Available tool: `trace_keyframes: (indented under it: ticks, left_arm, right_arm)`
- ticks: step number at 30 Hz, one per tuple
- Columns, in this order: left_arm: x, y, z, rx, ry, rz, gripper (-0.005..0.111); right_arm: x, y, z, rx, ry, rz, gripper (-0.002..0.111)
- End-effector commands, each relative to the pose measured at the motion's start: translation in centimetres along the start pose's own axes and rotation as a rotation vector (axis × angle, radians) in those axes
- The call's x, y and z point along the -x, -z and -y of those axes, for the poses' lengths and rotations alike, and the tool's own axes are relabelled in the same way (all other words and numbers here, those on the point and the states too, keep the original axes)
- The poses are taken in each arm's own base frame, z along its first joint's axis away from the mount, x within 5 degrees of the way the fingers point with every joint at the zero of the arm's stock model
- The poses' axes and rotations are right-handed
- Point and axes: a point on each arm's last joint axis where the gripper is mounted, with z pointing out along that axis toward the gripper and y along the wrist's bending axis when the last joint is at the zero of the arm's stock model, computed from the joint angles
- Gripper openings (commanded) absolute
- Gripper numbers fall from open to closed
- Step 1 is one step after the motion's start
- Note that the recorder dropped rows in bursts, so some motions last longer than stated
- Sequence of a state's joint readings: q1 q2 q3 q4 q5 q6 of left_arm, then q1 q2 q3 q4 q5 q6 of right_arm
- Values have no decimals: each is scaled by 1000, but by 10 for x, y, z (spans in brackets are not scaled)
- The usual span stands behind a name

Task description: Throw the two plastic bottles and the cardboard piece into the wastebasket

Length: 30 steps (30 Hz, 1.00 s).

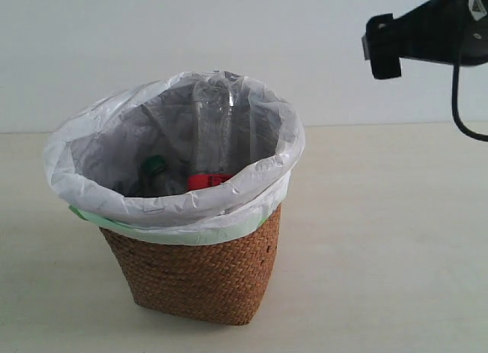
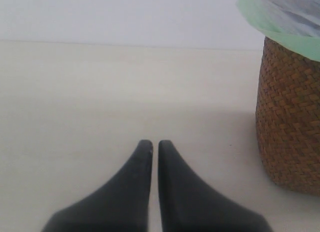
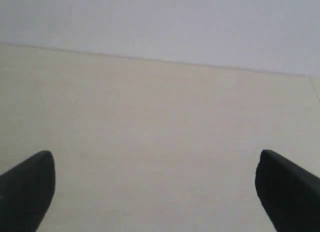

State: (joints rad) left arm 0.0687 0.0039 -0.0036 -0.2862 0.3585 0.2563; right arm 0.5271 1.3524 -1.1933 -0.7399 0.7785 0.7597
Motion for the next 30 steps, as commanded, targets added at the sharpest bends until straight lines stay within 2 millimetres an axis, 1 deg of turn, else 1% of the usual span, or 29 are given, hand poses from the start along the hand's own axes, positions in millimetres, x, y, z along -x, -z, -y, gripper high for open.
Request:
trace_keyframes:
  ticks: [1,4,6,8,10,11,12,13,15,16,19,22,25,27,30]
  left_arm:
    - [-1,0,0,3,-7,0,4]
    - [-1,0,0,3,-7,0,4]
    - [-1,0,0,3,-7,0,4]
    - [-1,0,0,3,-7,0,4]
    - [-1,0,0,3,-7,0,4]
    - [-1,0,0,3,-7,0,4]
    - [-1,0,0,3,-7,0,4]
    - [-1,0,0,3,-7,0,4]
    - [-1,0,0,3,-7,0,4]
    - [-1,0,0,3,-7,0,4]
    - [-1,0,0,3,-7,0,4]
    - [-1,0,0,3,-7,0,4]
    - [-1,0,0,3,-7,0,4]
    - [-1,0,0,3,-7,0,4]
    - [-1,0,0,3,-7,0,4]
  right_arm:
    - [-29,-16,4,33,36,-140,101]
    - [-56,-27,-7,113,32,-171,101]
    - [-66,-28,-18,180,20,-172,101]
    - [-72,-25,-31,237,12,-179,100]
    - [-74,-19,-43,272,44,-181,91]
    - [-74,-14,-49,293,56,-174,80]
    - [-74,-10,-54,309,67,-173,66]
    - [-74,-5,-61,329,91,-169,47]
    - [-76,3,-71,360,176,-164,7]
    - [-77,6,-74,364,190,-168,1]
    - [-76,18,-78,391,213,-144,1]
    - [-68,34,-70,424,169,-80,1]
    - [-59,55,-55,443,135,-2,1]
    - [-55,72,-41,448,107,41,1]
    - [-58,96,-18,462,85,112,1]
